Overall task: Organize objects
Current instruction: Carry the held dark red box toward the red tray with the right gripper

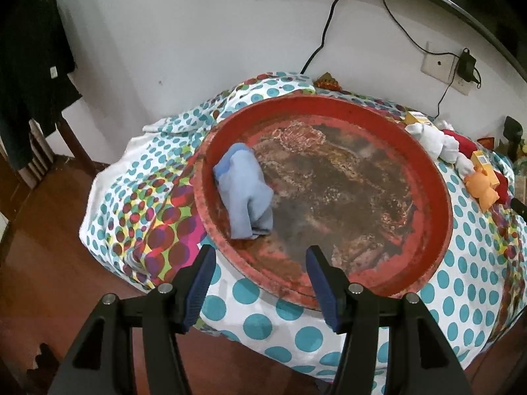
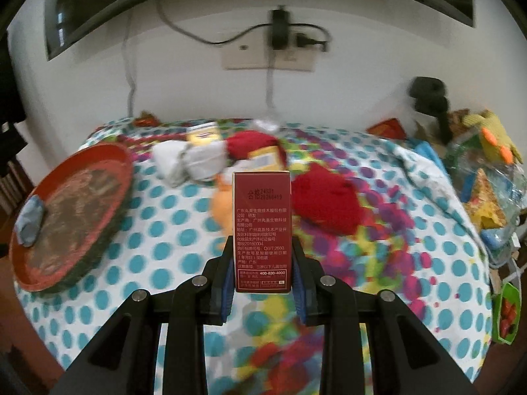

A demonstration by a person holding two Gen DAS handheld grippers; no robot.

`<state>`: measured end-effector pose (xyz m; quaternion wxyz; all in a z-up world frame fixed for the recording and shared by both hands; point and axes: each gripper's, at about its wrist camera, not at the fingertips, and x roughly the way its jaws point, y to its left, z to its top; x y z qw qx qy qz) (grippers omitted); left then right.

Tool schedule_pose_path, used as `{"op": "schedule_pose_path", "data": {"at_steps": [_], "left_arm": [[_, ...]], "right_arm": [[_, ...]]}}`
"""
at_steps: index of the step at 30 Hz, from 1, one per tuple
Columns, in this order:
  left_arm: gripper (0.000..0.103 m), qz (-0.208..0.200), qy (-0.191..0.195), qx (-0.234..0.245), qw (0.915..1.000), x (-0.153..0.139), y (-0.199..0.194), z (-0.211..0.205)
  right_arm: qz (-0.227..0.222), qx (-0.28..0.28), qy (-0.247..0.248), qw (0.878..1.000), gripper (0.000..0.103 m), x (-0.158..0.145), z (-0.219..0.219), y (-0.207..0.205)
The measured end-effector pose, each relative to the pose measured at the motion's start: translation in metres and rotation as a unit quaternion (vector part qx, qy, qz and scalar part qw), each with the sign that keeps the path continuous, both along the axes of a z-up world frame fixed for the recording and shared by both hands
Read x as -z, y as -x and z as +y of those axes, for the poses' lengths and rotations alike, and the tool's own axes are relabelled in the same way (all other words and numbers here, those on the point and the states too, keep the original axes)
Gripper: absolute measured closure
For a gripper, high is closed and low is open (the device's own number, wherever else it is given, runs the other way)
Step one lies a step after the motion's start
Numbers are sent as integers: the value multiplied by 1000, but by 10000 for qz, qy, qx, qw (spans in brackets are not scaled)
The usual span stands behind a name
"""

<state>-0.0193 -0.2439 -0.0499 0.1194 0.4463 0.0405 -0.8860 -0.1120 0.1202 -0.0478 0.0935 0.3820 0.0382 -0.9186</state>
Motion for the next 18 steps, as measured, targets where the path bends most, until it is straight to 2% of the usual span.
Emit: {"op": "schedule_pose_path", "data": {"at_steps": [6,18], "left_arm": [[45,-25,233,-37,9997,-4,-2,-5],[45,36,73,-564,9984,-9,-12,-48]], "right_arm": [[-67,-644,-64,9979,75,-2,-65,-9],[-448,-1902,-77,9807,75,-8,-192,-18]]}}
